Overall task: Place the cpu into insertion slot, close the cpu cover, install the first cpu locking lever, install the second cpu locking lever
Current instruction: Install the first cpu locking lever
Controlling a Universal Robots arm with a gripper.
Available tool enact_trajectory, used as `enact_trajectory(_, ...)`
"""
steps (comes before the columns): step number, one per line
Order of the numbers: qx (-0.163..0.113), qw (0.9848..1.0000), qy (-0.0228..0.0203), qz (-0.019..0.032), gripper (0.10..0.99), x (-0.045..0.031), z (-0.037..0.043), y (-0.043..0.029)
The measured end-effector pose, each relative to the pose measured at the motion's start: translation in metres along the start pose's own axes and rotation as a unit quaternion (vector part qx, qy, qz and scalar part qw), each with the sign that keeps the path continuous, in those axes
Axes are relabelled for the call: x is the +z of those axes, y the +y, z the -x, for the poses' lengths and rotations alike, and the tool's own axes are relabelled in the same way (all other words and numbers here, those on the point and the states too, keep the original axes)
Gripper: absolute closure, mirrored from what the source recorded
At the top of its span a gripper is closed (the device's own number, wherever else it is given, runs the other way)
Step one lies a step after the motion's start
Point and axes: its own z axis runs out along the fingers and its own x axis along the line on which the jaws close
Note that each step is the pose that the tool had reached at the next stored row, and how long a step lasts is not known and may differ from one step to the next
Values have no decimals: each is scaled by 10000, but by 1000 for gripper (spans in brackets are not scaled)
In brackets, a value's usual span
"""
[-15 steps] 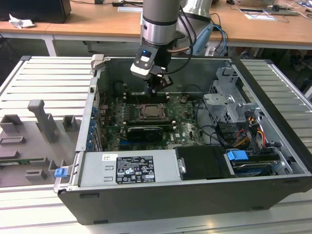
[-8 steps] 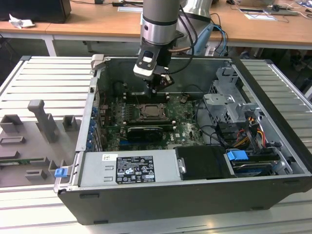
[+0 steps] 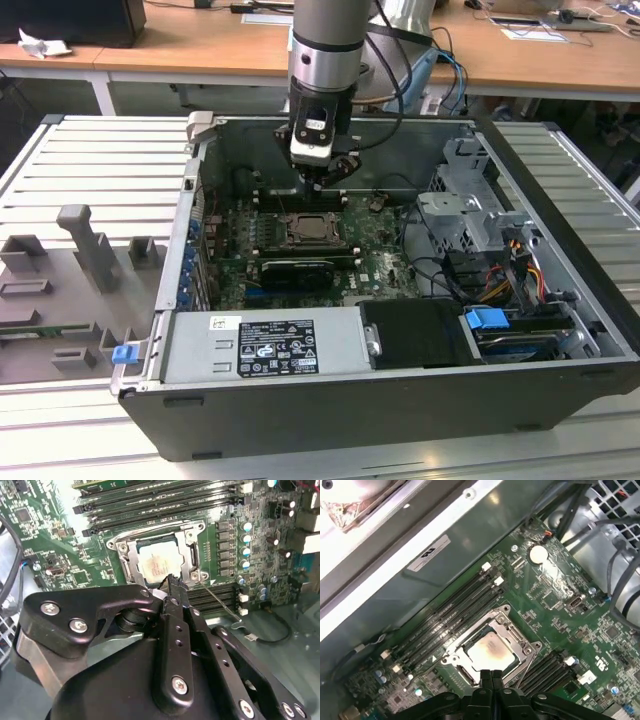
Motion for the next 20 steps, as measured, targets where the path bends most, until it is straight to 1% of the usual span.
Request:
enact_trajectory(2,-233,9997,0,-7,980,0,0,0)
enact_trajectory(4,-465,9989,0,-14,980,0,0,0)
enact_trajectory(6,-816,9967,0,-24,980,0,0,0)
enact_trajectory(7,-997,9950,0,-29,980,0,0,0)
enact_trajectory(9,-1115,9938,0,-33,980,0,0,0)
enact_trajectory(11,-1419,9899,1,-42,980,0,0,0)
enact_trajectory(12,-1752,9845,0,-51,980,0,0,0)
enact_trajectory(13,-1864,9825,0,-54,980,0,0,0)
enact_trajectory(14,-1949,9808,0,-57,980,0,0,0)
enact_trajectory(15,-2094,9778,-8,-57,980,0,0,0)
enact_trajectory(16,-2153,9765,-22,-51,980,1,0,0)
enact_trajectory(18,-2243,9745,-65,-30,980,2,0,0)
enact_trajectory(19,-2275,9737,-66,-29,980,4,0,1)
enact_trajectory(20,-2335,9723,-76,-28,980,5,1,0)
